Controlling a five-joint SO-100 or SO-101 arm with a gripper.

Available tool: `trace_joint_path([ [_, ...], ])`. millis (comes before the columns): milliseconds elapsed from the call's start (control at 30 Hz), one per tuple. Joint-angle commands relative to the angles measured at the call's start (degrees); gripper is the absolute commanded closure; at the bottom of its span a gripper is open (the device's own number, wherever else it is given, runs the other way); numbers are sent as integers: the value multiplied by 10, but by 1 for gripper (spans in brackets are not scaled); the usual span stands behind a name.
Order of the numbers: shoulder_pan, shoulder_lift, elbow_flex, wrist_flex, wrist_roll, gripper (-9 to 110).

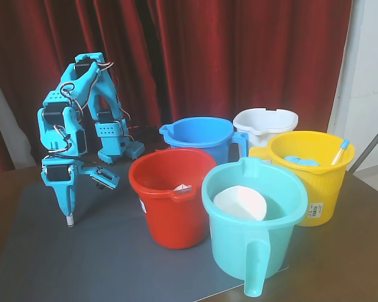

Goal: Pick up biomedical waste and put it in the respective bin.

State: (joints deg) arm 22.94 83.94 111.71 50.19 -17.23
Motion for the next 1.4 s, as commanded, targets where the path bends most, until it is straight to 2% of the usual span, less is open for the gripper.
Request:
trace_joint_path([
  [0,3,13,5,-24,2,102],
  [233,4,13,62,-122,5,102],
  [433,0,14,50,-120,6,102],
  [633,-7,15,-66,38,76,102],
  [833,-84,63,-166,200,121,102],
  [1000,-124,143,-164,239,178,102],
  [1367,-301,278,-151,272,351,102],
])
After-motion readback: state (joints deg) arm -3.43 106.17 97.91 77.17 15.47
